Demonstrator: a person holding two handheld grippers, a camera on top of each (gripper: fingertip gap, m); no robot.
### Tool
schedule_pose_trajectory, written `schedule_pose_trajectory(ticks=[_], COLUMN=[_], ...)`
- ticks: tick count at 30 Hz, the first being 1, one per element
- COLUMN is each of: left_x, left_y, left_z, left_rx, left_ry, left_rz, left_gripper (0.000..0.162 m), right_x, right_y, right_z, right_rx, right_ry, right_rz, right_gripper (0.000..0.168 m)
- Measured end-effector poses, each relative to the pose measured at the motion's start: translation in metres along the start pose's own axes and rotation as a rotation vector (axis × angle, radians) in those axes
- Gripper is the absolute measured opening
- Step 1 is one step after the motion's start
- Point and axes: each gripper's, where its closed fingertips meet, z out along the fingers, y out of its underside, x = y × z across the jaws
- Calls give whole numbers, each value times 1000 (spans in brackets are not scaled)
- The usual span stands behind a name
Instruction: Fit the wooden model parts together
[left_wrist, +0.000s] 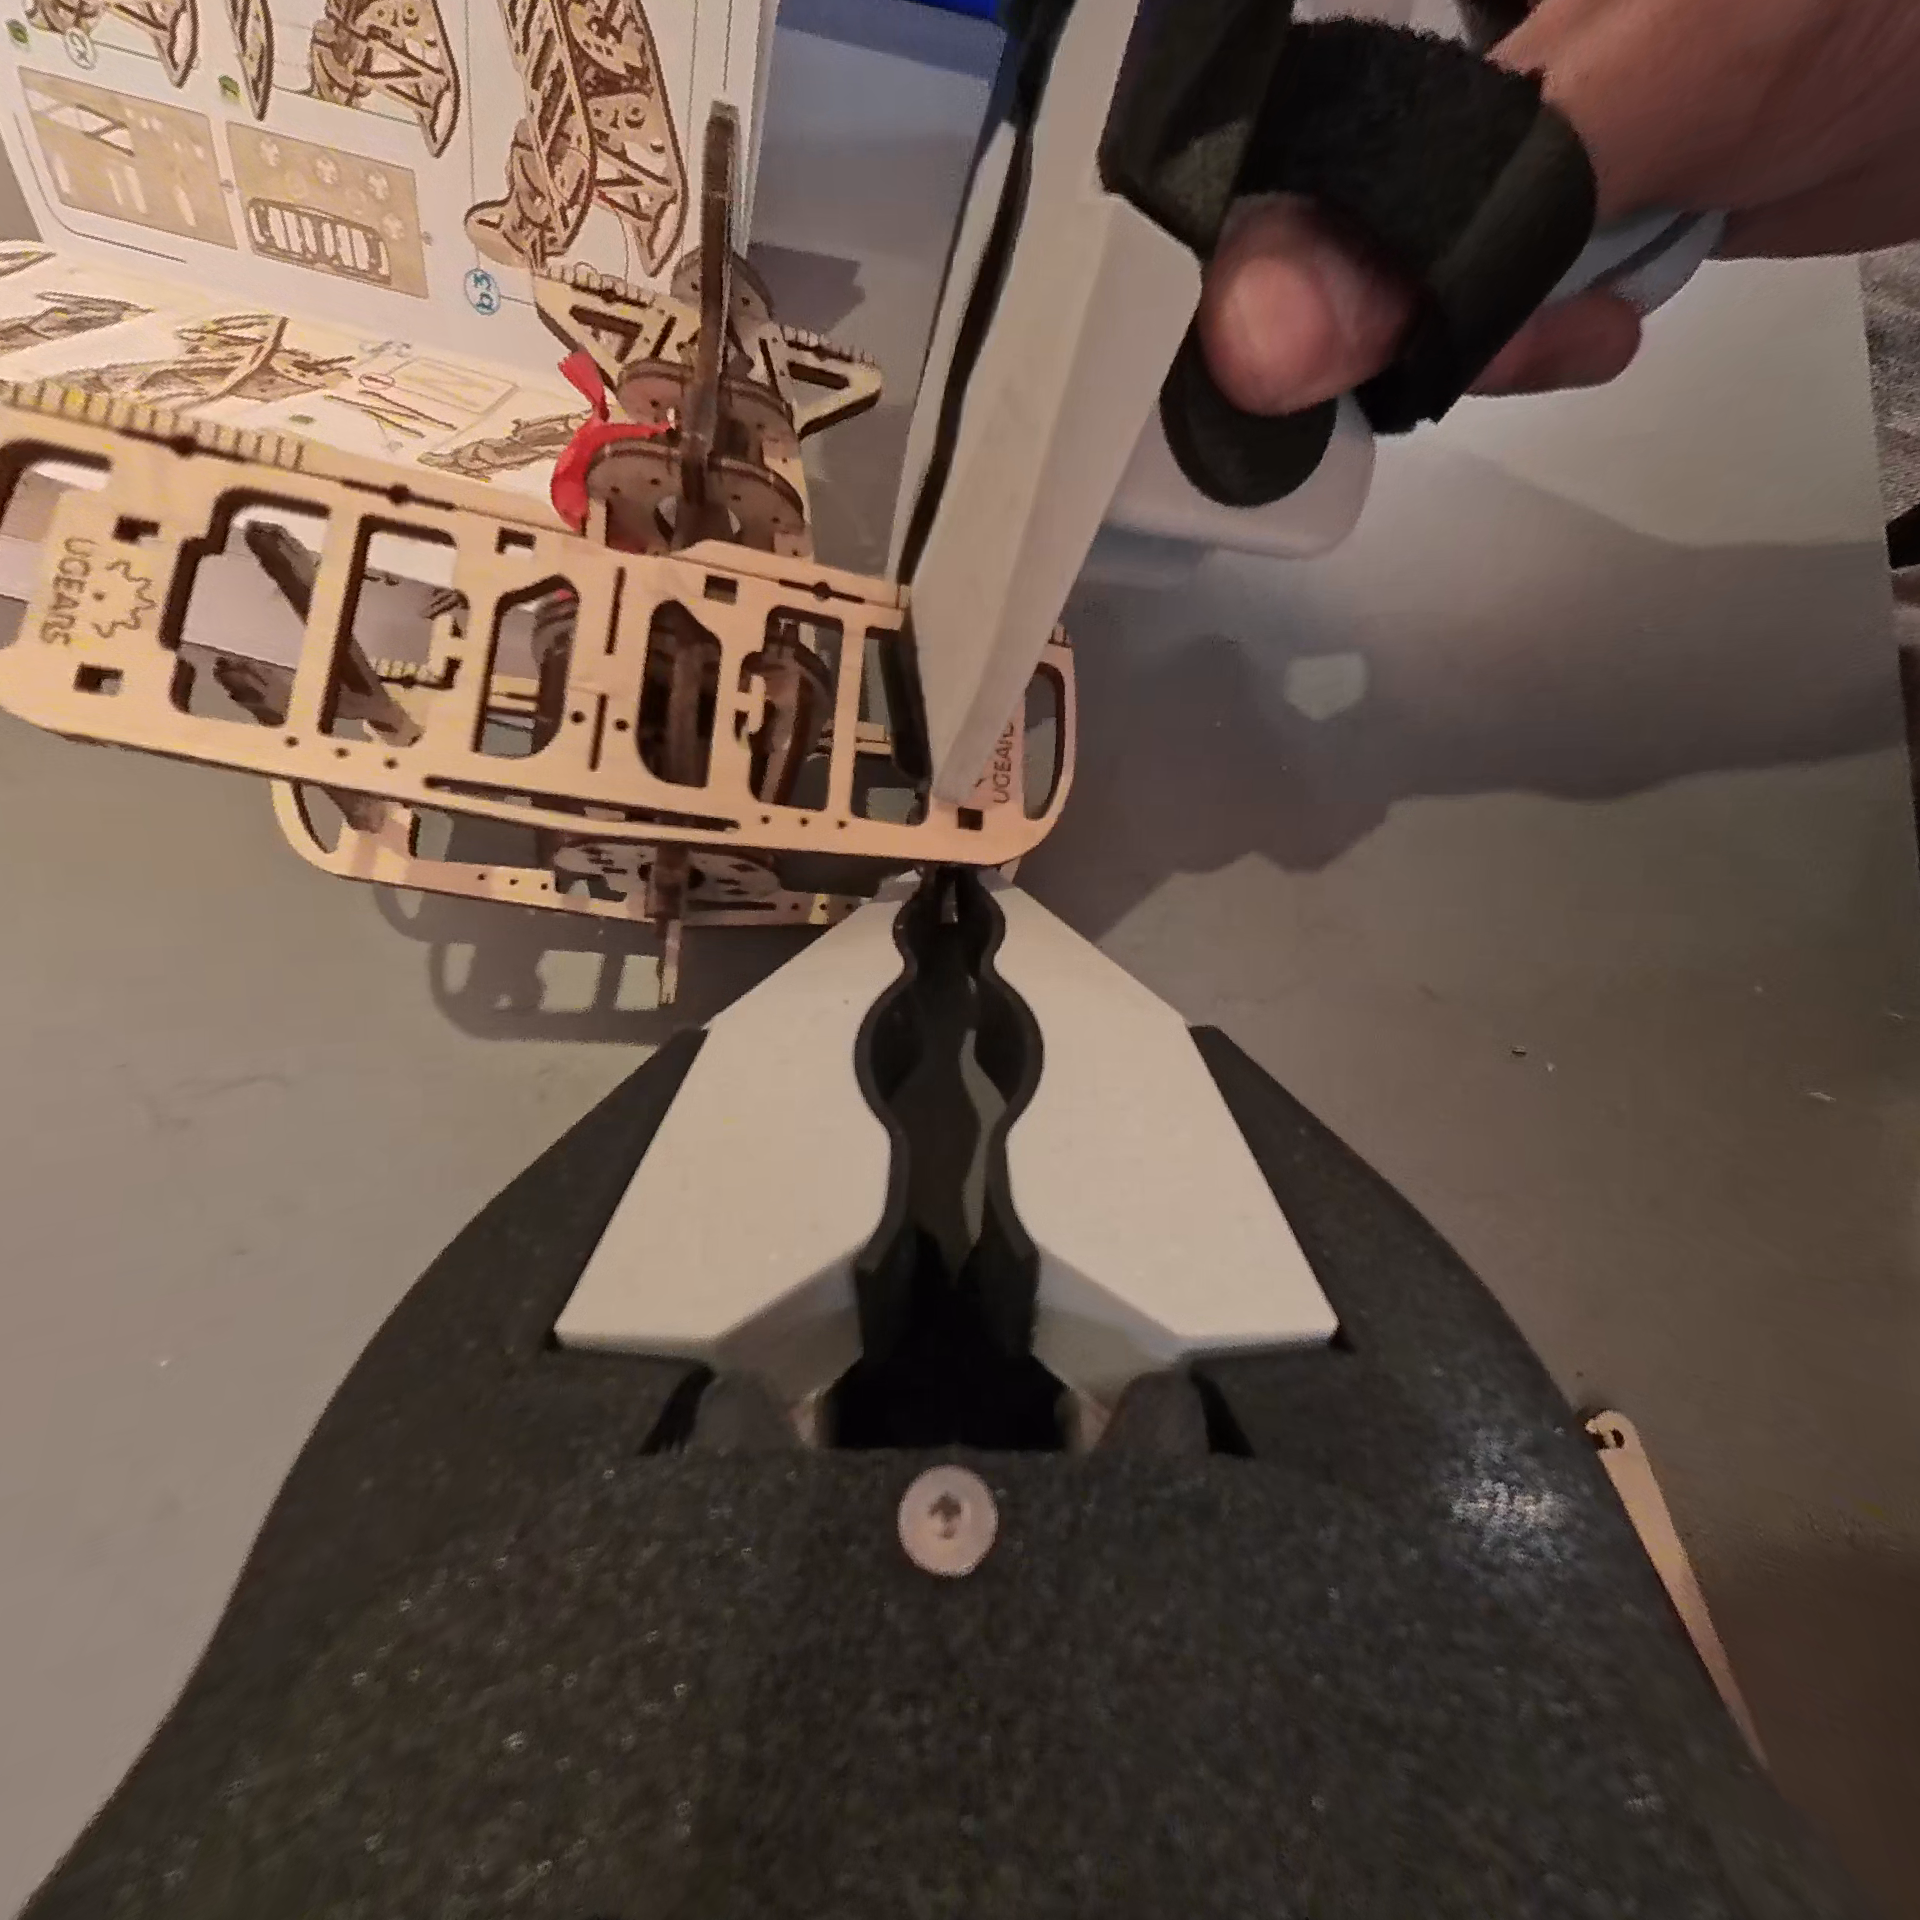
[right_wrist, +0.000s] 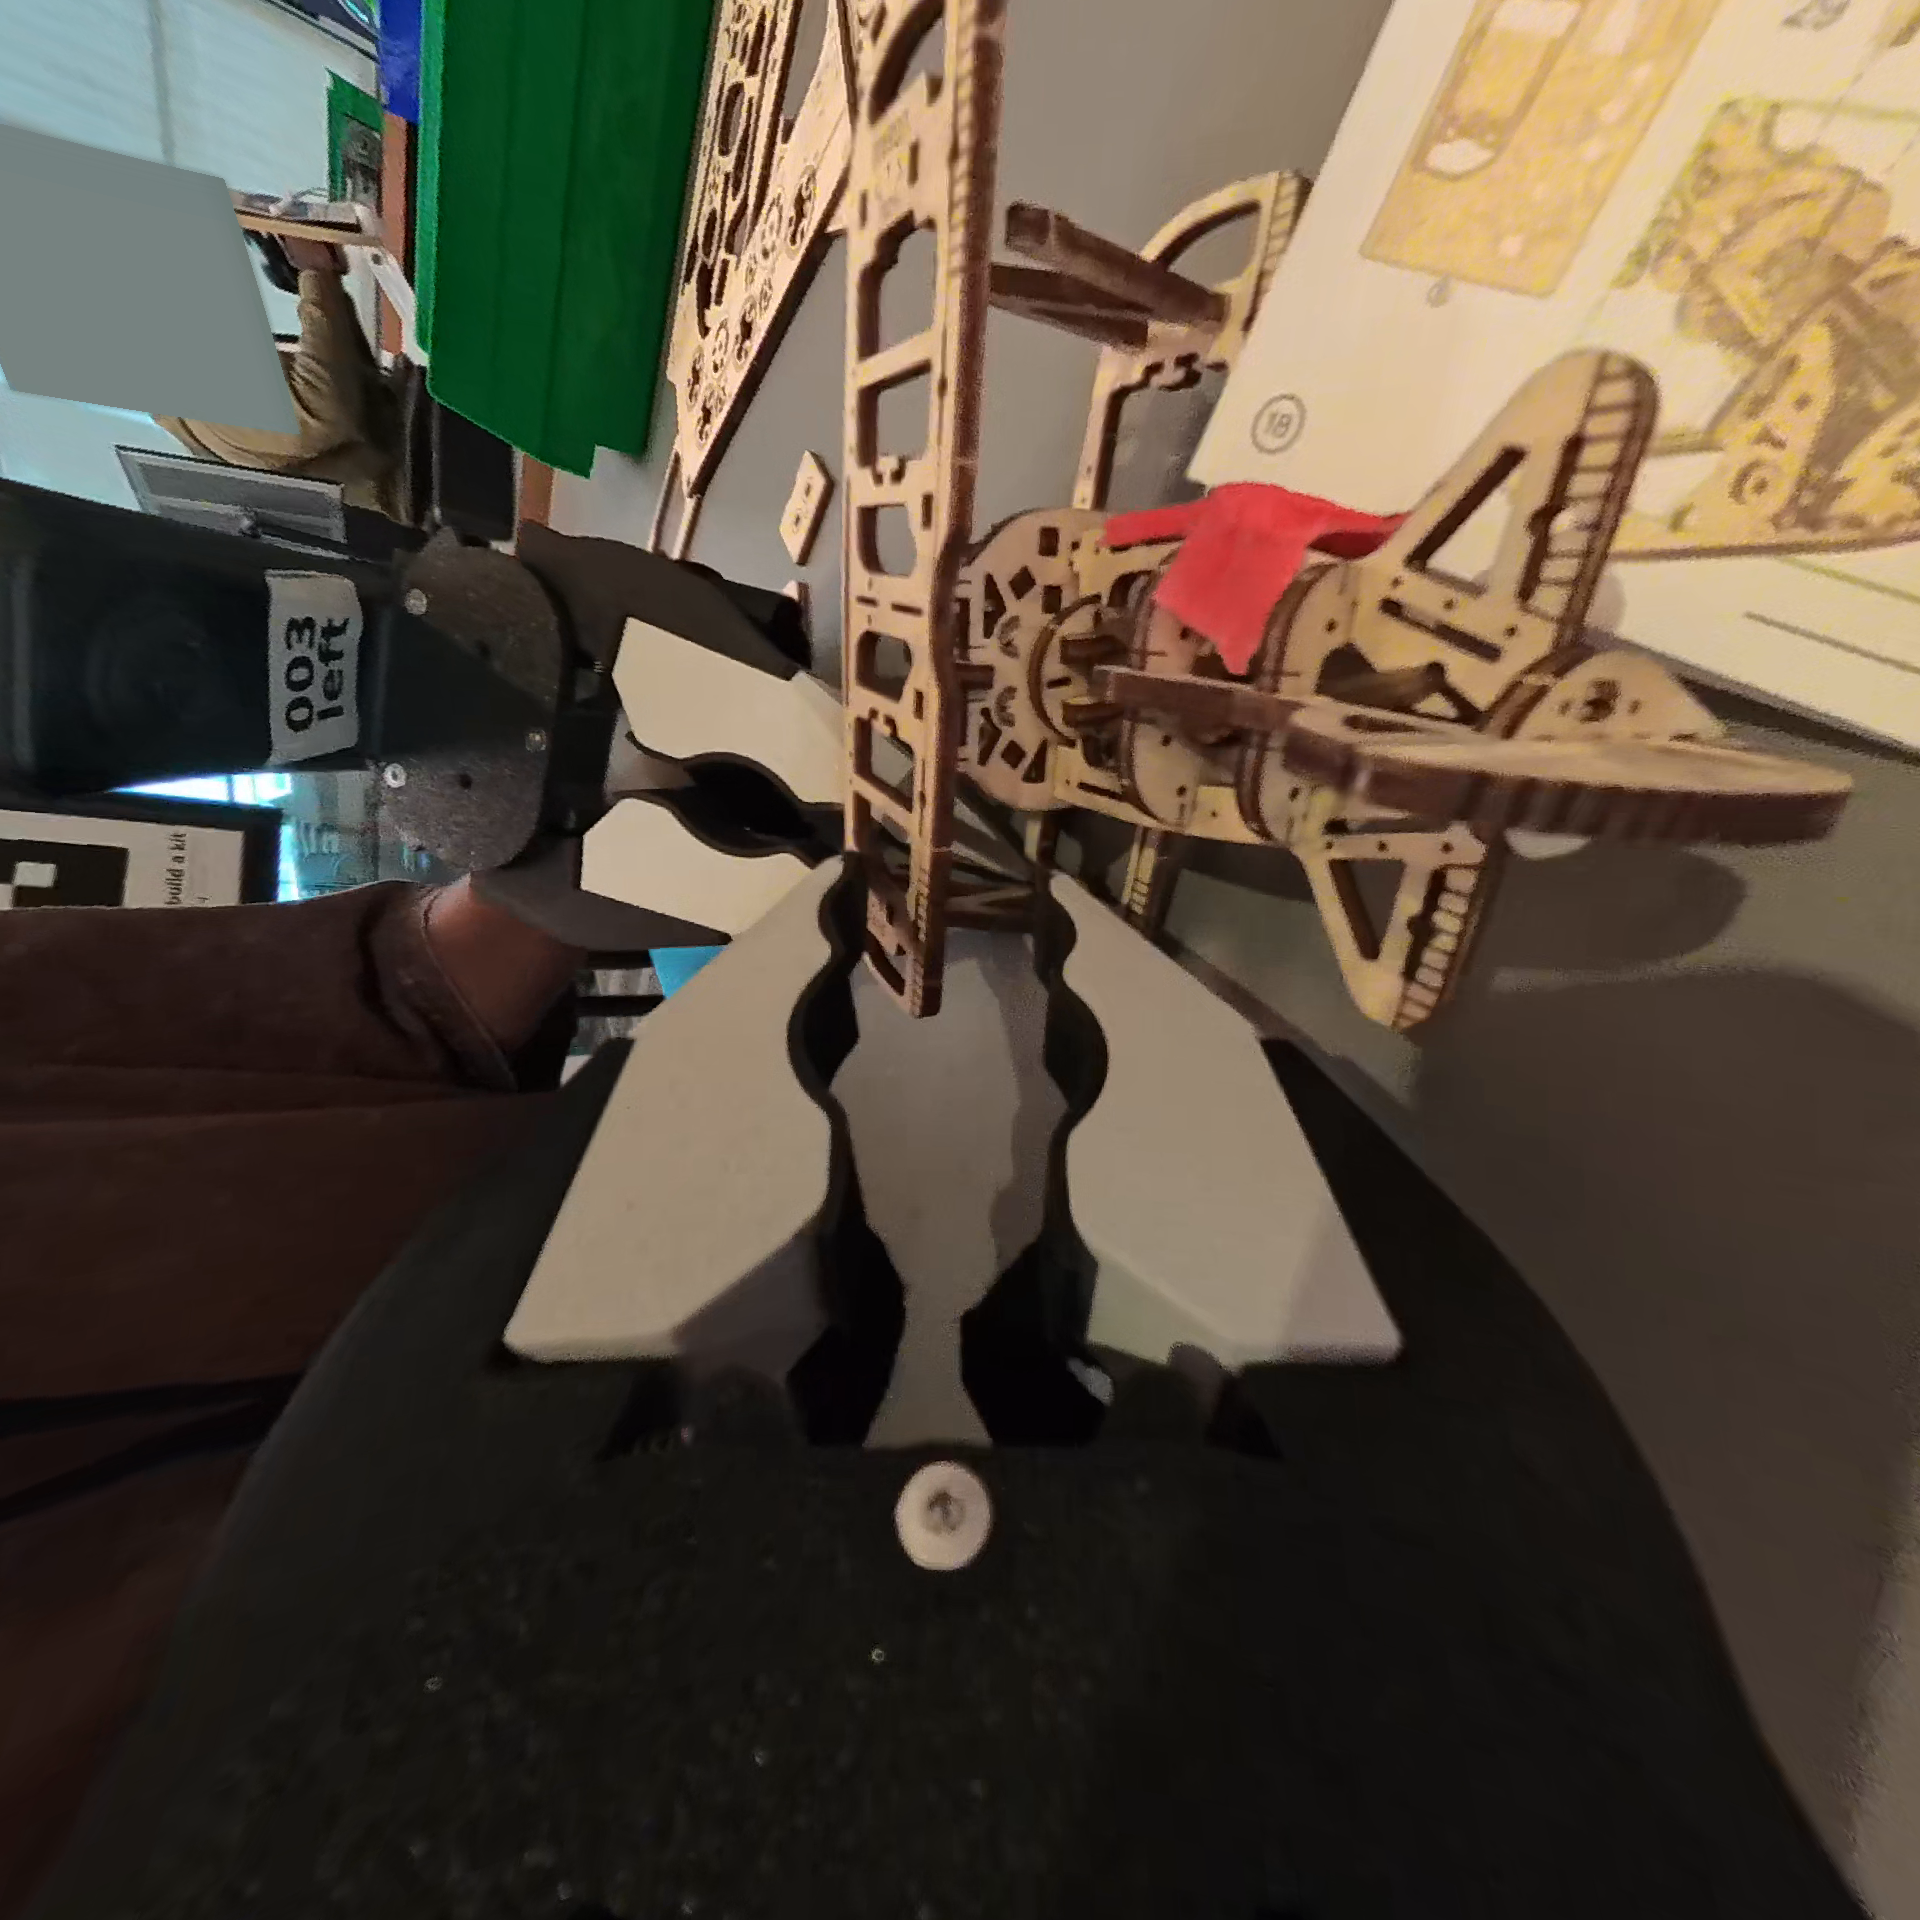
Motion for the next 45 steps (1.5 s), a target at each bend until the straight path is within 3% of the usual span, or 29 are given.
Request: schedule_pose_trajectory(ticks=[7, 18, 32, 38, 41, 45], left_x=[2, 2, 3, 6, 6, 6], left_y=[-1, -1, -3, -1, -2, -2], left_z=[2, 3, 5, 6, 6, 6], left_rx=[-1, -4, -2, -14, -12, -11], left_ry=[10, -16, -20, -11, -9, -8], left_rz=[16, 47, 74, 93, 84, 81], left_gripper=[0, 0, 0, 0, 0, 0], right_x=[6, 4, 4, -3, -4, 4], right_y=[3, 6, 11, 15, 12, 19], right_z=[-2, 1, 1, -7, -16, -24], right_rx=[1, -52, -132, -73, -30, -16], right_ry=[-33, -107, 2, -80, -121, -124], right_rz=[9, 165, 97, 116, 129, 123], right_gripper=[43, 40, 40, 51, 50, 37])
